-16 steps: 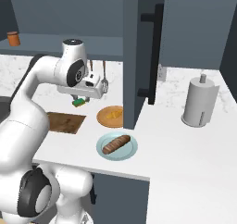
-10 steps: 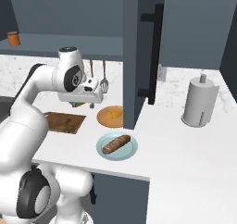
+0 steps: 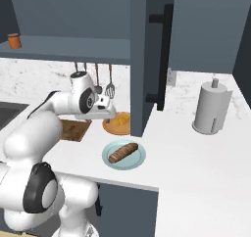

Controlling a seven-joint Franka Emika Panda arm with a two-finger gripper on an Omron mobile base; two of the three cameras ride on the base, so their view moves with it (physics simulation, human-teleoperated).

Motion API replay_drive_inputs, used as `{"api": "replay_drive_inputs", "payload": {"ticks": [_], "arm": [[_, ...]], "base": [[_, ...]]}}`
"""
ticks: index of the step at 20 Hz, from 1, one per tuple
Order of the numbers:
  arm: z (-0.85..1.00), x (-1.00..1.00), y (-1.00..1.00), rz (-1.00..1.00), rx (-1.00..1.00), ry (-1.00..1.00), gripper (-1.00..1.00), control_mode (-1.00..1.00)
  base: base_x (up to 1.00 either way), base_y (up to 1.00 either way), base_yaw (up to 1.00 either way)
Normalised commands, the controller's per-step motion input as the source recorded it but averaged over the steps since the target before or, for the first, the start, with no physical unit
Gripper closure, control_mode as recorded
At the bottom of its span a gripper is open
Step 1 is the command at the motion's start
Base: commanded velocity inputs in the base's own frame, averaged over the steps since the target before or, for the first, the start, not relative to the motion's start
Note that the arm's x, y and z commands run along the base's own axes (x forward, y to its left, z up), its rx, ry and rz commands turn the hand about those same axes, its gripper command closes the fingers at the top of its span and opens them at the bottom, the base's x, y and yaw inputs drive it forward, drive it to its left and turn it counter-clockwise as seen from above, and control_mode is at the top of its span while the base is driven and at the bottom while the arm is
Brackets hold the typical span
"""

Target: From the different types of pastries on the counter, select a croissant and place it on the cutting board. Then retrieve a jar of jam from the cabinet and place it alongside the croissant on the cutting board.

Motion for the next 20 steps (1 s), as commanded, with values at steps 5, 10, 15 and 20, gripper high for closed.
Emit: {"api": "replay_drive_inputs", "payload": {"ticks": [5, 10, 15, 20], "arm": [[-0.02, 1.00, -0.31, -0.07, 0.11, 0.03, -1.00, -1.00], [-0.09, 1.00, -0.10, -0.07, 0.09, 0.04, -1.00, -1.00], [-0.37, 0.94, 0.00, -0.09, 0.00, 0.01, -1.00, -1.00], [-0.52, 0.15, 0.00, -0.01, 0.00, -0.01, -1.00, -1.00]], "base": [[0.00, 0.00, 0.00], [0.00, 0.00, 0.00], [0.00, 0.00, 0.00], [0.00, 0.00, 0.00]]}}
